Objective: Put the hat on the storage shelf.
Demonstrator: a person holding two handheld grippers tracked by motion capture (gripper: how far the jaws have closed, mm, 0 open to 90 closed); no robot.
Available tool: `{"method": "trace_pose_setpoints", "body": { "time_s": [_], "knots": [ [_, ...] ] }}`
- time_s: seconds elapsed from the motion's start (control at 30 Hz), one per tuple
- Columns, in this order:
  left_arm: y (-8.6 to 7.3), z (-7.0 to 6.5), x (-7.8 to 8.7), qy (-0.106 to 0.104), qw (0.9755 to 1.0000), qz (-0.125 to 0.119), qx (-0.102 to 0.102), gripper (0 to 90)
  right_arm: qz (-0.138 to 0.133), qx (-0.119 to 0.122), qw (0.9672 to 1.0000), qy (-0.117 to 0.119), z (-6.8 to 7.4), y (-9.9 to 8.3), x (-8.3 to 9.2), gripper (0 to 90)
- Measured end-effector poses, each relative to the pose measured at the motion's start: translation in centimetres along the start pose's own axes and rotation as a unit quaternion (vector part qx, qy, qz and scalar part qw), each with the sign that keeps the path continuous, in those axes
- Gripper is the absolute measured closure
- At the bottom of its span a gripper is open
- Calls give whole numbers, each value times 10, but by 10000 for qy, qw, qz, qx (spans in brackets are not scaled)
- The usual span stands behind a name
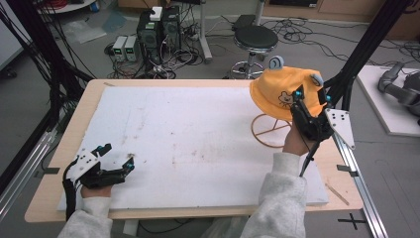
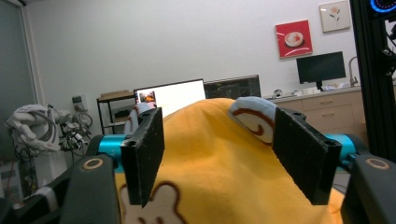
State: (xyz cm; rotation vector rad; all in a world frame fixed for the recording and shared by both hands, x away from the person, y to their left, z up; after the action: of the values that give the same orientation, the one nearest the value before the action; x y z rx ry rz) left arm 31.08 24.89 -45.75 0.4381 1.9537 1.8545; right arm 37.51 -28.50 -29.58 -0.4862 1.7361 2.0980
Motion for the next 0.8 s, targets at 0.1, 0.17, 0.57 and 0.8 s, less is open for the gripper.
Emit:
{"method": "trace_pose_setpoints", "body": {
  "time_s": [0.1,0.17,0.57,0.8],
  "knots": [
    [0,0,0,1,10000,1,0,31,-14,8,10000,41,6,2,4,324],
    [0,0,0,3,10000,-7,1,32,-29,-2,10000,42,11,3,6,303],
    [0,-1,0,-81,10000,-50,23,32,30,91,9997,237,45,5,20,206],
    [0,-1,0,-96,9999,-53,40,32,151,135,9997,159,58,-4,28,114]
  ]
}}
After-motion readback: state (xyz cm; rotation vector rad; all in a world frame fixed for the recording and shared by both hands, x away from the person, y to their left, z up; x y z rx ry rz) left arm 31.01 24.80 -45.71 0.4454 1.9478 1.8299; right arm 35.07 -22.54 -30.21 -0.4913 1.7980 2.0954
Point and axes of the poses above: each handheld gripper's, and its own axes: x roughly backward along the jaws, y roughly out of its top, z roughly to its left, the point moved 5 cm from there along -x, roughly forward along the jaws, and after that the axes turned 13 degrees about -z, right-handed, at the moved point
